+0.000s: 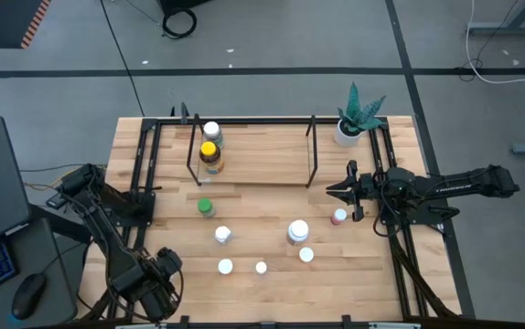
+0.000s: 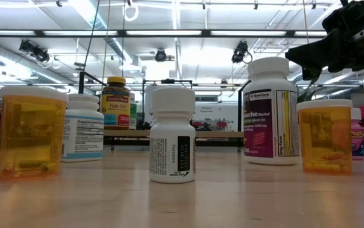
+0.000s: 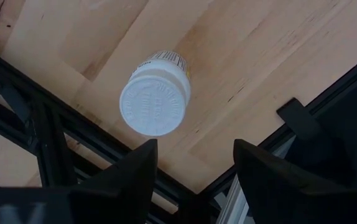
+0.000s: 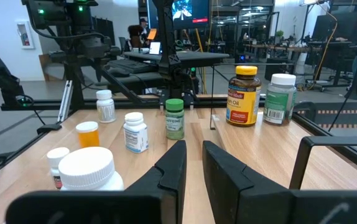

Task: Pick and place medicine bottles onto shelf by color
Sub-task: Put the bottom white green pill bottle on the shelf

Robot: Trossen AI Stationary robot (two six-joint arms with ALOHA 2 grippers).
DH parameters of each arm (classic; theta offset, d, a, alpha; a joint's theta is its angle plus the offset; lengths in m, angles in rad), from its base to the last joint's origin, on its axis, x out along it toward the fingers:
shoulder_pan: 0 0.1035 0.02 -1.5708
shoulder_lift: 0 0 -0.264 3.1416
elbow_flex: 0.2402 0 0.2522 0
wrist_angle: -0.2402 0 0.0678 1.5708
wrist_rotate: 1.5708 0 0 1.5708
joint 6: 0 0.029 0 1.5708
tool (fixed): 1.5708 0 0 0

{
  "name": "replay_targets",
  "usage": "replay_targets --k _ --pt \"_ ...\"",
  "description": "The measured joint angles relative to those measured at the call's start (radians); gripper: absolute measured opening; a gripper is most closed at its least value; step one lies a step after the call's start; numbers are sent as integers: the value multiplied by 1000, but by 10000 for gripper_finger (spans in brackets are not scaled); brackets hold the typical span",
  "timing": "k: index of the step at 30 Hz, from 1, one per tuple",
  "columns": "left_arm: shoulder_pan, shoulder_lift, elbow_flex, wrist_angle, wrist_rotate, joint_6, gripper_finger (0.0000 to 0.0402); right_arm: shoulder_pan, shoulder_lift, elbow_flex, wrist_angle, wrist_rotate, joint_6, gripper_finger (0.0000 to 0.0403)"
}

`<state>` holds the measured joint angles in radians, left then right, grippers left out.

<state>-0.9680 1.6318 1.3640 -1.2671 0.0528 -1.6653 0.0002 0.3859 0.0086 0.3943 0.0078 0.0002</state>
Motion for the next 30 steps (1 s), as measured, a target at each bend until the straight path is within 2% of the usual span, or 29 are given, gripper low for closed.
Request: replay_targets --k 21,30 --pt "0 0 0 -1 -3 -10 219 0 0 0 0 0 0 62" --pt "-49 17 -24 -1 -39 -34 264 0 0 0 0 0 0 62"
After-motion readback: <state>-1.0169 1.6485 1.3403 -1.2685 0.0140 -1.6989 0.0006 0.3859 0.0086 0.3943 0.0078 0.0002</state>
